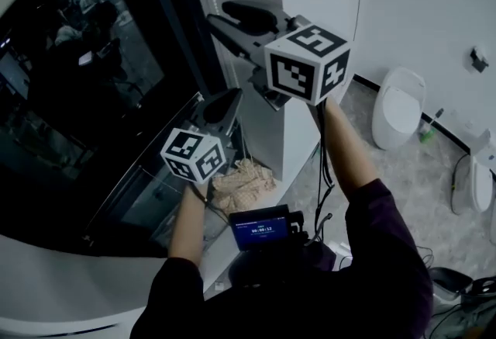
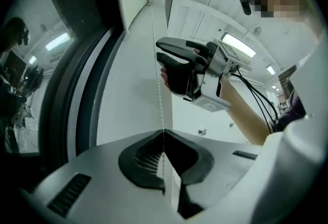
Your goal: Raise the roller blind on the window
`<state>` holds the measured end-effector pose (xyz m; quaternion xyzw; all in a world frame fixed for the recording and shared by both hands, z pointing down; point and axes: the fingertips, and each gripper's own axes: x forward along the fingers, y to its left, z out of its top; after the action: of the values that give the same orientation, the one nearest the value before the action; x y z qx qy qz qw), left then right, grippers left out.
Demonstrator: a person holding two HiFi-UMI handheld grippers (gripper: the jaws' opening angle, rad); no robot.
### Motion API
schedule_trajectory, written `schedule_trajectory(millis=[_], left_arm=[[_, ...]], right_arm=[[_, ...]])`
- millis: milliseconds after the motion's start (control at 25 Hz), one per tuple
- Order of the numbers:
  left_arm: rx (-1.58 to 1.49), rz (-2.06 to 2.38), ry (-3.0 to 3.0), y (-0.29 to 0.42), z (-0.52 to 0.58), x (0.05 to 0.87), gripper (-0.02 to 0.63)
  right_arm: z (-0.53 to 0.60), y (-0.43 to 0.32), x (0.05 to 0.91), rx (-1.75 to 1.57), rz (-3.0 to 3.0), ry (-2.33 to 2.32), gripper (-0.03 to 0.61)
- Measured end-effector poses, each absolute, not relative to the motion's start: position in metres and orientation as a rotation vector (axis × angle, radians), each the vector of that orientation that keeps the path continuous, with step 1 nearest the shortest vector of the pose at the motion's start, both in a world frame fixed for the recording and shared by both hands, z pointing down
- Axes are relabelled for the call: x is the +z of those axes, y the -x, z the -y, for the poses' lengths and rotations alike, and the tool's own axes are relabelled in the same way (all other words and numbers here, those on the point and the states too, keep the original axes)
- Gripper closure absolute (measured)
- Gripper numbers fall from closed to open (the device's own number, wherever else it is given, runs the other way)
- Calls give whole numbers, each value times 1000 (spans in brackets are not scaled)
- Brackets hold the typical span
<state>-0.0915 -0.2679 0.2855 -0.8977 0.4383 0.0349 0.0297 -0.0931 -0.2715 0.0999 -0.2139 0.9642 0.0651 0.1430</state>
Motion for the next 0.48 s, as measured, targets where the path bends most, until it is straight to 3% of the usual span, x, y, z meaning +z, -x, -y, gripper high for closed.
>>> schedule_trajectory(millis=[240, 280, 320, 480], left_arm=[[107, -1342, 2767, 90, 261, 283, 598], [118, -1342, 2774, 91, 261, 282, 598], [126, -1339, 2780, 92, 260, 281, 598], [154, -1292, 2790, 88, 254, 277, 598]], right_arm=[[276, 96, 91, 276, -2758, 725, 456], [277, 97, 89, 291, -2760, 745, 524], [278, 98, 87, 308, -2767, 761, 550], [275, 101, 84, 347, -2796, 753, 561]])
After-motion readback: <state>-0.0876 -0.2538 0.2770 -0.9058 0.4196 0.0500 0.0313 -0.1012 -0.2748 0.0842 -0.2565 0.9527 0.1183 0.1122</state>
